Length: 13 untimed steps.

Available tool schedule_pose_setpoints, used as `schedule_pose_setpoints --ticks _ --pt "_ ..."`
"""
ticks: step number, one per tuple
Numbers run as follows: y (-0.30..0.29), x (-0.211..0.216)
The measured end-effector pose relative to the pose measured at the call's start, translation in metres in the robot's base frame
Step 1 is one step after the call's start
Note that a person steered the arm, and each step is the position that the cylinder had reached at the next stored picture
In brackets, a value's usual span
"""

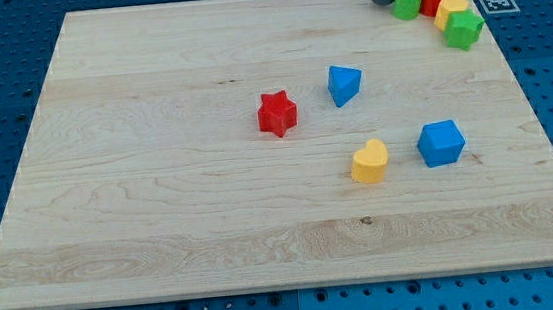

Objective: Slide the blue triangle closer to the group of blocks

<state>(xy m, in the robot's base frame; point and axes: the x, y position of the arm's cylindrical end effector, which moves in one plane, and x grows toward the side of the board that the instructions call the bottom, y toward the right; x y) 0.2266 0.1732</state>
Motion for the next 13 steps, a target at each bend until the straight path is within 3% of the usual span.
schedule_pose_setpoints --ticks 2,3,4,5,7,9,12,13 --pt "-0.089 0.035" --pt "-0.153 0.087" --pt "-0.174 0.151" --pt "-0.140 0.173" --pt "-0.026 0.173" --pt "-0.008 0.215" --pt "-0.019 0.123" --pt "-0.022 0.127"
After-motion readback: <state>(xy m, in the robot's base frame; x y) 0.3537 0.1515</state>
